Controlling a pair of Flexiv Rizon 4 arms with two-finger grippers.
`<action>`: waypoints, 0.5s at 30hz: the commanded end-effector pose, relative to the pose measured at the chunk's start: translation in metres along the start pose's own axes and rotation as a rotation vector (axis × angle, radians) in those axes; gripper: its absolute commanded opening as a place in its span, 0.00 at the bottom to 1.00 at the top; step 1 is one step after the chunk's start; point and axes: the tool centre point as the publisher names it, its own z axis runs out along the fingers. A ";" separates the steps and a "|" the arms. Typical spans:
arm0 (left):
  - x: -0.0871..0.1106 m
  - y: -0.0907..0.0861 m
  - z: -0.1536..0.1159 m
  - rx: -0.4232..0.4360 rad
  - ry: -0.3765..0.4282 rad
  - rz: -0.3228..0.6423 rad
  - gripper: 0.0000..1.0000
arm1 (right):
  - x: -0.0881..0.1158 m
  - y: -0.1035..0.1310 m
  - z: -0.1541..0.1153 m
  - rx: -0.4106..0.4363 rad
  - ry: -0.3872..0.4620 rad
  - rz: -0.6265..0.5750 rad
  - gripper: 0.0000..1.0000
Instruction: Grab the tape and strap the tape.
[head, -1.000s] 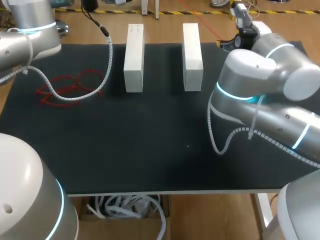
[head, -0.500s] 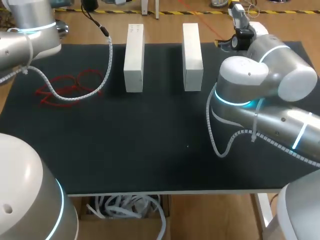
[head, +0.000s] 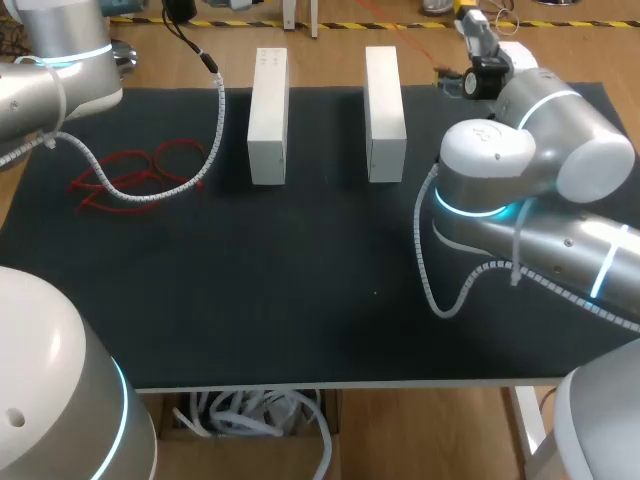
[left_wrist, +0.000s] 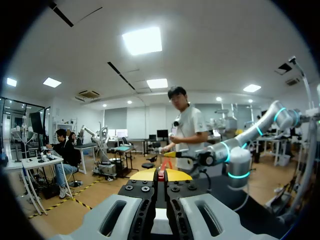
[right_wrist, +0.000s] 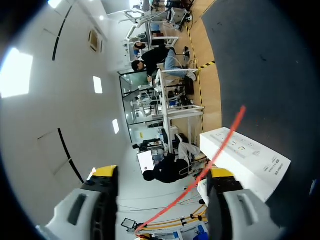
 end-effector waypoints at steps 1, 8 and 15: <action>0.001 0.000 0.000 0.001 -0.003 0.001 0.00 | 0.000 0.002 0.001 0.006 -0.004 -0.005 0.42; 0.001 0.000 0.000 0.001 -0.003 0.001 0.00 | 0.001 0.006 -0.002 0.013 -0.001 -0.015 0.47; 0.001 0.000 0.000 0.001 -0.003 0.001 0.00 | -0.001 0.007 -0.014 0.031 -0.012 -0.029 0.95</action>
